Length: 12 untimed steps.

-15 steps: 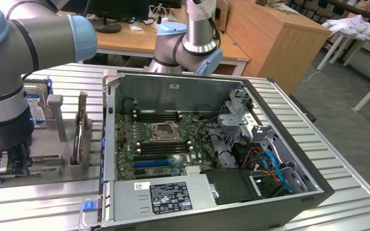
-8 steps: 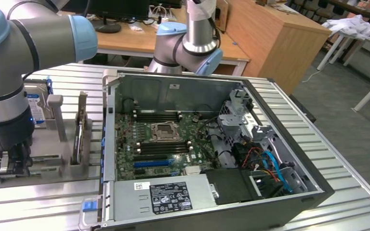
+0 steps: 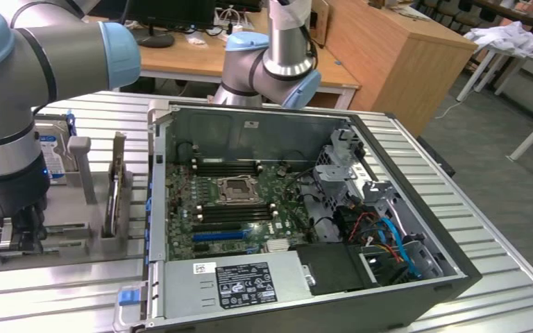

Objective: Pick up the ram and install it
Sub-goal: 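Pick up the ram and move it above insertion slot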

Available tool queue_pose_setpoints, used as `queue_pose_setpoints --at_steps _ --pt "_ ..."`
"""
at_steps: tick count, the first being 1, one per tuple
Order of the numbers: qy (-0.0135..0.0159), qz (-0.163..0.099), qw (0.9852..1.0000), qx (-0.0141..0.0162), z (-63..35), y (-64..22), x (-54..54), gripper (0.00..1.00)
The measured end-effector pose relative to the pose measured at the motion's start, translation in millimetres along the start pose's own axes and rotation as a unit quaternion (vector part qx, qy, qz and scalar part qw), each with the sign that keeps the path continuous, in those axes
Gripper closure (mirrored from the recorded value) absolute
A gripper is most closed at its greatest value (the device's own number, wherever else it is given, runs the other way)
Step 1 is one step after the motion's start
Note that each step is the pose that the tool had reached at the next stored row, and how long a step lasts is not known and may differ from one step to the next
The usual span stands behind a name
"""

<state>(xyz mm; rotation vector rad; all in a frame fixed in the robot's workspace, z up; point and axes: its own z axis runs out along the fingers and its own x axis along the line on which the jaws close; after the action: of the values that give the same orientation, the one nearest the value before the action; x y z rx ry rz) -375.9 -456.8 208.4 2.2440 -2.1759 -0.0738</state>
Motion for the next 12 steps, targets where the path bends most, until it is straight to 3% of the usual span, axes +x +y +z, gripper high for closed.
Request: queue_pose_setpoints --at_steps 12 --pt "-0.0003 0.000 1.0000 0.0000 2.5 -0.1 0.0 0.70"
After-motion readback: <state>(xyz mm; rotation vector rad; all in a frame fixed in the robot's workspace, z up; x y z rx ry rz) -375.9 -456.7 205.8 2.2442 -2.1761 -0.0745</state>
